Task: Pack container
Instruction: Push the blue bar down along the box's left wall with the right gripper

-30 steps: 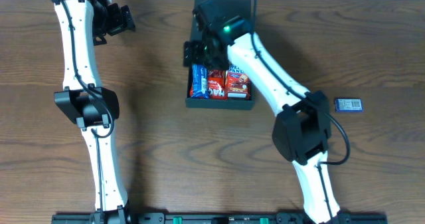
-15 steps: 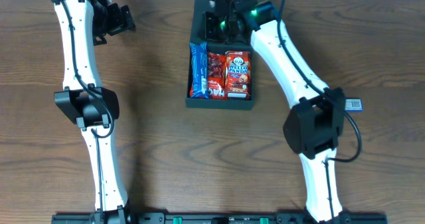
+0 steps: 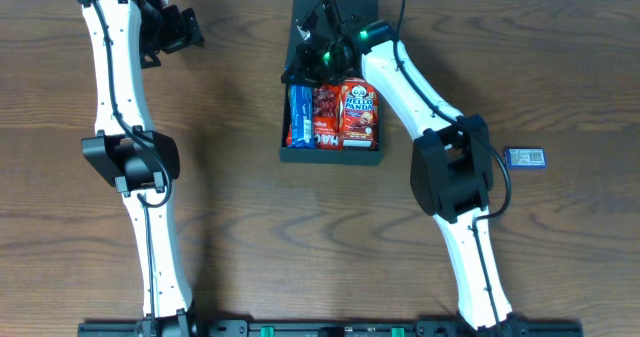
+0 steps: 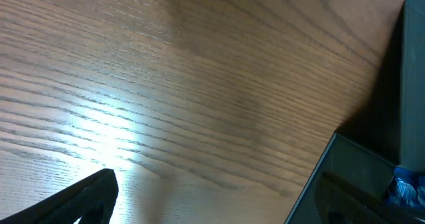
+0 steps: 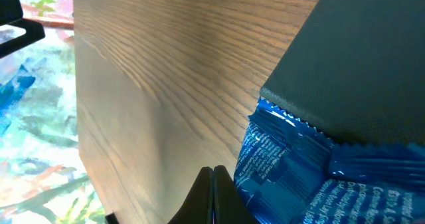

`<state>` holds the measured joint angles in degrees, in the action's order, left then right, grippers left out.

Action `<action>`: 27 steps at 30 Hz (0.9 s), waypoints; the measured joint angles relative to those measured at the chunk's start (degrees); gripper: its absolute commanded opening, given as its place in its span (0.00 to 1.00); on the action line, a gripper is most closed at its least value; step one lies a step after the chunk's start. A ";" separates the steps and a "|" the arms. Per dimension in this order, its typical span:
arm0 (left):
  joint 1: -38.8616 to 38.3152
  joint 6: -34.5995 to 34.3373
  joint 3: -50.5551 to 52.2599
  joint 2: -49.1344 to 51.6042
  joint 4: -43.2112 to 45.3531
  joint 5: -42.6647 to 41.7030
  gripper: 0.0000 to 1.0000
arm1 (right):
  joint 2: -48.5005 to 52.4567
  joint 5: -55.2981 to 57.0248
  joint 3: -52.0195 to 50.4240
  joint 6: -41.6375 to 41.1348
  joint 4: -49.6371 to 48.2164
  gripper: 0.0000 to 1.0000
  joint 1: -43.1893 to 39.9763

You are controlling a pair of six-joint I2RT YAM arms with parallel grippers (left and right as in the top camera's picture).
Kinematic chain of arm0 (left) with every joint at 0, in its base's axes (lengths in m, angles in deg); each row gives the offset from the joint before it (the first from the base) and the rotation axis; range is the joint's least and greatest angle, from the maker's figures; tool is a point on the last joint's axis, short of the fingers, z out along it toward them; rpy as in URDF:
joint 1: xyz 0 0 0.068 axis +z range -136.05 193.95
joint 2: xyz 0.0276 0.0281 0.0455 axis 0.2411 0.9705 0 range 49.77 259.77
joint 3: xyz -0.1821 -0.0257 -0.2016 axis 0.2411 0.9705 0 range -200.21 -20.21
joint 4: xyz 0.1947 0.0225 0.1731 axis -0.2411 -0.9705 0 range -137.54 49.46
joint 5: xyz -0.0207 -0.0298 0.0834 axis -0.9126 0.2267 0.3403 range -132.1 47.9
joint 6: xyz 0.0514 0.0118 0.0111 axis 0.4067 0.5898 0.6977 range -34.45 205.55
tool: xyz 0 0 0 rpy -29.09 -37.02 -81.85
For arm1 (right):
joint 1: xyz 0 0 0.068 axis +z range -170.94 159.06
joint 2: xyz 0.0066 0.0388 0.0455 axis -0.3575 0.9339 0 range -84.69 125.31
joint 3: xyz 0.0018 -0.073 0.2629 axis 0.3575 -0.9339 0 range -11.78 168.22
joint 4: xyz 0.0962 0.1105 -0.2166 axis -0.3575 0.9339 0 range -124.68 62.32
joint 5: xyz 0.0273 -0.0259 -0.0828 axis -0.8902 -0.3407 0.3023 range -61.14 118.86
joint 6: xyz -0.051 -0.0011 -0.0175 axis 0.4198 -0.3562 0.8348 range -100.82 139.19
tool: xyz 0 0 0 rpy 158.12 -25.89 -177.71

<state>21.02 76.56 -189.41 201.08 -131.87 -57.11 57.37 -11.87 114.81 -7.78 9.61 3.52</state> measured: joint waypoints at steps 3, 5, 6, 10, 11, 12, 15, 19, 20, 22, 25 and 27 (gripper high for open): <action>0.00 0.00 0.00 0.00 0.02 0.00 0.95 | 0.00 0.24 0.00 0.02 -0.61 0.01 0.00; 0.00 0.02 0.00 0.00 0.07 0.00 0.96 | 0.02 -0.79 0.00 0.00 -2.97 0.02 -0.15; 0.00 0.02 0.00 0.00 0.02 0.00 0.95 | 0.02 -1.53 0.00 0.00 -4.11 0.01 -0.31; 0.00 0.00 0.00 0.00 0.04 0.00 0.96 | -0.15 -4.79 0.00 0.37 -4.70 0.01 -1.53; 0.00 0.00 0.00 0.00 0.07 0.00 0.95 | -0.26 -5.03 0.00 0.72 -4.46 0.02 -1.90; 0.00 0.00 0.00 0.00 0.02 0.00 0.95 | -0.44 -5.27 0.00 1.03 -4.15 0.01 -2.38; 0.00 0.00 0.00 0.00 0.04 0.00 0.95 | -1.36 -5.64 0.00 1.84 -3.78 0.01 -3.82; 0.00 0.02 0.00 0.00 0.09 0.00 0.95 | -2.60 -5.16 0.02 2.27 -1.79 0.01 -5.57; 0.00 0.00 0.00 0.00 0.07 0.00 0.95 | -2.60 -4.92 0.02 2.34 -1.55 0.01 -5.66; 0.00 0.00 0.00 0.00 0.09 0.00 0.95 | -2.60 -4.61 0.02 2.49 -1.44 0.01 -5.53; 0.00 0.00 0.00 0.00 0.07 0.00 0.95 | -2.62 -3.91 0.00 2.99 -1.31 0.01 -4.48; 0.00 0.00 0.00 0.00 0.07 0.00 0.95 | -2.60 -2.89 0.00 3.15 -0.92 0.01 -3.78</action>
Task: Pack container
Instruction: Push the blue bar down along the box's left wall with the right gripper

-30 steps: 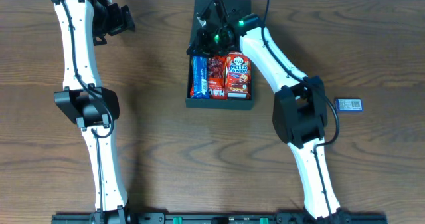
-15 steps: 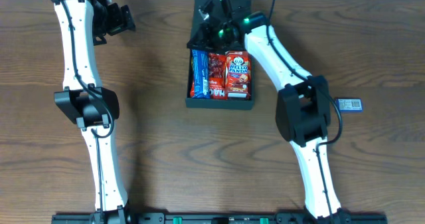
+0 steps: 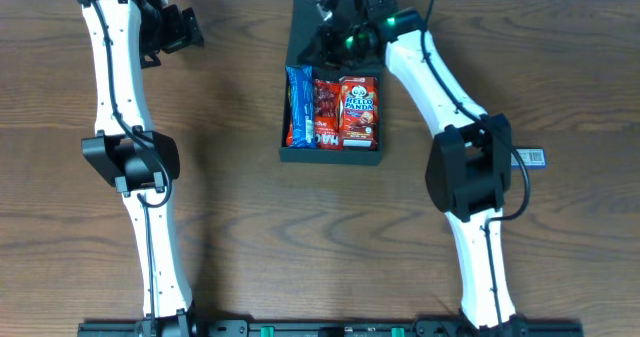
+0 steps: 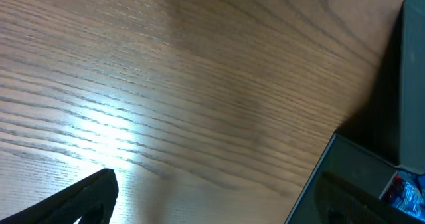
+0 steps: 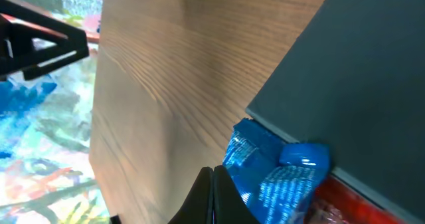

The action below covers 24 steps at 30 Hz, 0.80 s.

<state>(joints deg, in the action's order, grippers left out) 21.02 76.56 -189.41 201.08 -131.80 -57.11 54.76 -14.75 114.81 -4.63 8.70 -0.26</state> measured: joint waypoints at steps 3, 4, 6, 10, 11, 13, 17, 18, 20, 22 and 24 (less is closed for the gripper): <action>0.00 0.00 0.00 0.00 0.00 0.00 0.95 | 0.00 2.32 0.00 0.20 0.44 0.01 0.85; 0.00 -0.02 0.00 0.00 0.00 0.00 0.95 | 0.00 3.28 0.00 0.22 0.52 0.01 1.05; 0.00 -0.02 0.00 0.00 0.00 0.00 0.95 | 0.00 4.70 -0.04 0.35 0.66 0.01 1.20; 0.00 -0.02 0.00 0.00 0.00 0.00 0.96 | 0.04 6.27 -0.07 0.44 1.53 0.01 1.20; 0.00 -0.02 0.00 0.00 0.00 0.00 0.95 | 0.15 6.47 -0.07 0.44 1.64 0.01 1.20; 0.00 -0.02 0.00 0.00 0.00 0.00 0.95 | 0.33 6.69 -0.07 0.46 1.66 0.01 1.20; 0.00 -0.04 0.00 0.00 0.00 0.00 0.95 | 0.52 7.43 -0.07 1.09 1.84 0.01 1.20; 0.00 -0.02 0.00 0.00 0.00 0.00 0.95 | 0.52 7.58 -0.07 1.16 1.97 0.01 1.20; 0.00 -0.11 0.00 0.00 0.00 0.00 0.95 | 0.52 8.13 -0.07 1.36 2.58 0.01 1.20; 0.00 -0.15 0.00 0.00 0.00 0.00 0.95 | 0.63 8.57 -0.07 1.55 3.13 0.01 1.20; 0.00 -0.15 0.00 0.00 0.00 0.00 0.95 | 0.79 8.74 -0.07 1.68 3.34 0.01 1.20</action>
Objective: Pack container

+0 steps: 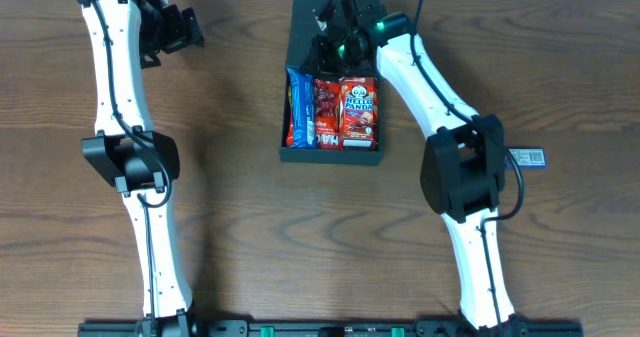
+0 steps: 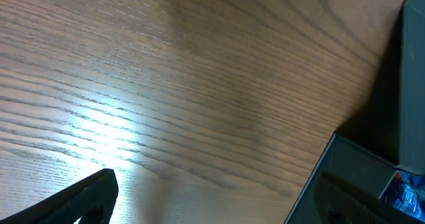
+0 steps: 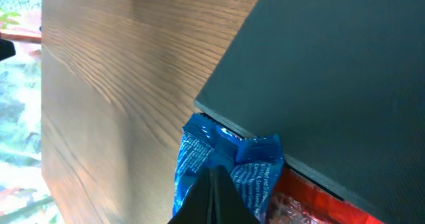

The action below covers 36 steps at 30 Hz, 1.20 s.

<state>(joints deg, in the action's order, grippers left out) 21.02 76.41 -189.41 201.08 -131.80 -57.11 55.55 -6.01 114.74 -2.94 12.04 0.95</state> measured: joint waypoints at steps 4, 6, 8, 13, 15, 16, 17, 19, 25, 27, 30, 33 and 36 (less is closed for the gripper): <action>0.00 0.00 0.00 0.00 0.00 0.00 0.95 | 0.07 0.20 0.00 0.11 0.17 0.01 0.02; 0.00 0.00 0.00 0.00 0.00 0.00 0.95 | 0.17 0.22 0.00 0.31 0.22 0.01 0.04; 0.00 0.00 0.00 0.00 0.00 0.00 0.95 | 0.26 0.46 0.00 0.48 0.46 0.01 0.17; 0.00 0.00 0.00 0.00 0.00 0.00 0.95 | 0.31 2.34 0.00 1.05 2.45 0.02 0.79; 0.00 0.00 0.00 0.00 0.00 0.00 0.95 | 0.31 2.71 0.00 1.53 2.95 0.01 1.07; 0.00 0.00 0.00 0.00 0.00 0.00 0.95 | 0.31 2.91 0.00 1.73 3.02 0.01 1.20; 0.00 0.00 0.00 0.00 -0.02 0.00 0.95 | 0.31 3.13 0.00 1.84 3.02 0.01 1.29; 0.00 0.00 0.00 0.00 -0.02 0.00 0.95 | 0.31 3.61 0.00 1.86 2.89 0.01 1.40; 0.00 0.00 0.00 0.00 -0.07 0.02 0.96 | 0.35 3.69 0.00 2.01 1.16 0.02 1.38; 0.00 0.00 0.00 0.00 -0.07 0.00 0.95 | 0.35 3.39 0.00 2.10 -0.31 0.01 1.07; 0.00 0.00 0.00 0.00 -0.07 0.00 0.95 | 0.31 3.23 0.07 2.27 -1.22 0.01 0.20; 0.00 0.00 0.00 0.00 -0.07 0.00 0.95 | -0.46 3.23 0.09 2.73 -1.09 0.01 -1.25; 0.00 -0.02 0.00 0.00 -0.02 0.00 0.95 | -2.27 3.23 0.15 4.15 -0.20 0.01 -2.71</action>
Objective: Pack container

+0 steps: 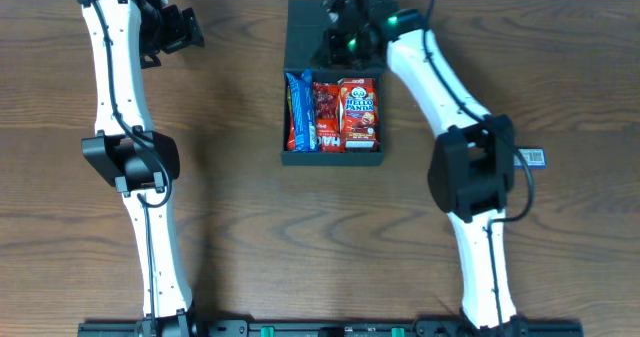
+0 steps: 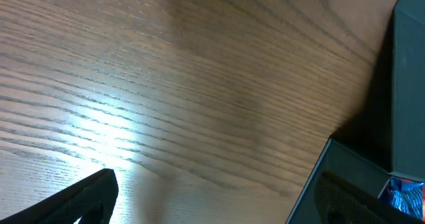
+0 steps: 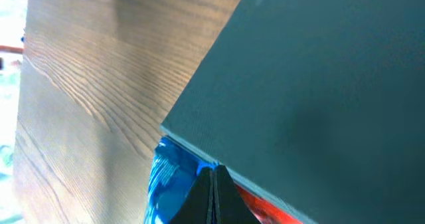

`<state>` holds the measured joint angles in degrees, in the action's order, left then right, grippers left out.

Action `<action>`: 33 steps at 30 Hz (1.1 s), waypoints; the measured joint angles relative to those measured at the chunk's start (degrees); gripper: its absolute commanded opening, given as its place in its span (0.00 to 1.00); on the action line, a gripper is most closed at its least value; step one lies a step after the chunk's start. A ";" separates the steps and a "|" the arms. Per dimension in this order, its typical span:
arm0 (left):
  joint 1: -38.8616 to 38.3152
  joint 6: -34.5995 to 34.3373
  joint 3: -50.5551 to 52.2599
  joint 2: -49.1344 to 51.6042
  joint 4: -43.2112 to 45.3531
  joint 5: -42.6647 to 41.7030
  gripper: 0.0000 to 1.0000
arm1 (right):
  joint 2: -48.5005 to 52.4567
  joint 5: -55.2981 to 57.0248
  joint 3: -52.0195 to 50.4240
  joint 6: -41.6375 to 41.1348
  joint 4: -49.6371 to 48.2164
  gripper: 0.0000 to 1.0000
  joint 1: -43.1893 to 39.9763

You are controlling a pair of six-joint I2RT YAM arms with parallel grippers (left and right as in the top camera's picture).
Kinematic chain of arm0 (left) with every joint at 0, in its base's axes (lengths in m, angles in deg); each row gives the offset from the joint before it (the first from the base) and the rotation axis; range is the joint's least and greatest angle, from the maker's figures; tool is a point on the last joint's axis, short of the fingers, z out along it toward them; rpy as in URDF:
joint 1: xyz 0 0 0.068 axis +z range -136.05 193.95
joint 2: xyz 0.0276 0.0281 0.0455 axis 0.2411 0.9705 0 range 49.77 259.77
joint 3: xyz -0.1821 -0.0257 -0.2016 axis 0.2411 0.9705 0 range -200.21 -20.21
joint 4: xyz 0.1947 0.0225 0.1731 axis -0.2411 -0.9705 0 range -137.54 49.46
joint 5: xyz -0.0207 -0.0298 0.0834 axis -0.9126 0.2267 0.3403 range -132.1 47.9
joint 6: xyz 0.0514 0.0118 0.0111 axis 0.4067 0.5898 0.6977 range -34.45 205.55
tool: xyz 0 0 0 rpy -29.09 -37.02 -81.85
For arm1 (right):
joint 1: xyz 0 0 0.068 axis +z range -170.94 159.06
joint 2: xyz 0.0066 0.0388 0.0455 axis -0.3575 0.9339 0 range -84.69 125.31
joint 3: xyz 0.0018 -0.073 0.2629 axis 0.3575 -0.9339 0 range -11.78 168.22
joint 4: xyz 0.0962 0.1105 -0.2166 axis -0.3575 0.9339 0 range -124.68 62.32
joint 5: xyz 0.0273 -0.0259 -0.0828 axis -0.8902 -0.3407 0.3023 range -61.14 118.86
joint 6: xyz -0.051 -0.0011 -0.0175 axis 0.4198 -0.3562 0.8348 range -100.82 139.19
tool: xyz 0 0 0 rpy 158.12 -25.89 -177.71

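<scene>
The black container (image 1: 334, 158) sits at the table's back centre. In it lie a blue pack (image 1: 299, 112), a red pack (image 1: 325, 112) and a Hello Panda pack (image 1: 360, 112). Its dark lid (image 1: 305, 27) stands over the back half. My right gripper (image 1: 338, 43) is shut, tips at the lid's front edge. In the right wrist view the lid (image 3: 319, 84) fills most of the frame, and the shut gripper (image 3: 214, 176) meets its edge above the blue pack (image 3: 169, 187). My left gripper (image 1: 178, 27) is open at the far left, its fingers (image 2: 89, 196) wide apart over bare wood.
A small blue-labelled item (image 1: 527, 157) lies on the table right of the right arm. The left wrist view catches the container's corner (image 2: 332, 177) at its right edge. Brown wooden table (image 1: 240, 217) all around.
The lid now covers more of the packs' back ends in the right wrist view. The container sits slightly further right and nearer. My right gripper is slightly further right, still shut. The left arm is unchanged.
My right gripper, shut, was low over the blue pack's back end. Then it was further back by the lid, then at the lid's front edge above the packs. Now the lid reaches further over the packs and the container has shifted a little. The left gripper stayed put.
</scene>
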<state>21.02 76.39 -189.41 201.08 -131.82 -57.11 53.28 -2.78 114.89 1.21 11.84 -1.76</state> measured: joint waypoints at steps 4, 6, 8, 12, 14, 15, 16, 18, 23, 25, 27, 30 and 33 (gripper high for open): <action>-0.02 -0.35 0.00 0.00 0.00 0.00 0.95 | -2.71 -0.11 0.94 3.21 5.60 0.01 -0.68; -0.15 -0.68 0.00 0.00 0.00 0.00 0.95 | -3.04 -0.63 1.09 5.20 9.20 0.02 -0.50; -0.35 -1.09 0.00 0.00 -0.02 0.00 0.96 | -3.06 -1.36 1.11 8.02 14.62 0.01 -0.44; -1.16 -1.31 0.00 0.00 0.20 0.00 0.95 | -3.06 -1.95 1.11 14.01 26.29 0.02 -0.39; -1.68 -1.33 0.00 0.00 0.24 0.00 0.95 | -3.04 -2.03 1.11 17.51 30.58 0.01 -0.17; -1.97 -1.33 0.00 0.00 0.26 0.00 0.95 | -3.06 -2.05 1.11 19.06 31.87 0.01 0.11; -2.23 -1.33 0.00 0.00 0.24 0.00 0.95 | -3.04 -2.05 1.11 20.28 32.94 0.01 0.44; -2.56 -1.36 0.00 0.00 0.24 0.00 0.95 | -3.06 -2.16 1.11 22.82 34.23 0.01 1.44; -2.69 -1.70 0.00 0.00 0.24 0.00 0.95 | -3.06 -5.64 1.11 26.80 33.94 0.01 3.76; -2.69 -1.75 0.00 0.00 0.26 0.00 0.95 | -3.06 -7.02 1.11 28.22 33.77 0.01 4.39; -2.69 -1.77 0.00 0.00 0.26 0.00 0.96 | -3.06 -8.68 1.01 29.75 33.77 0.01 4.81; -2.69 -1.77 0.00 0.00 0.24 0.00 0.95 | -3.06 -10.80 -0.55 32.02 33.29 0.01 5.20; -2.69 -1.77 0.00 0.00 0.24 0.00 0.95 | -3.06 -11.54 -3.17 32.83 32.26 0.01 5.49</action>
<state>18.33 74.61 -189.41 201.08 -131.58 -57.11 50.22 -14.32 111.72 34.04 44.10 3.72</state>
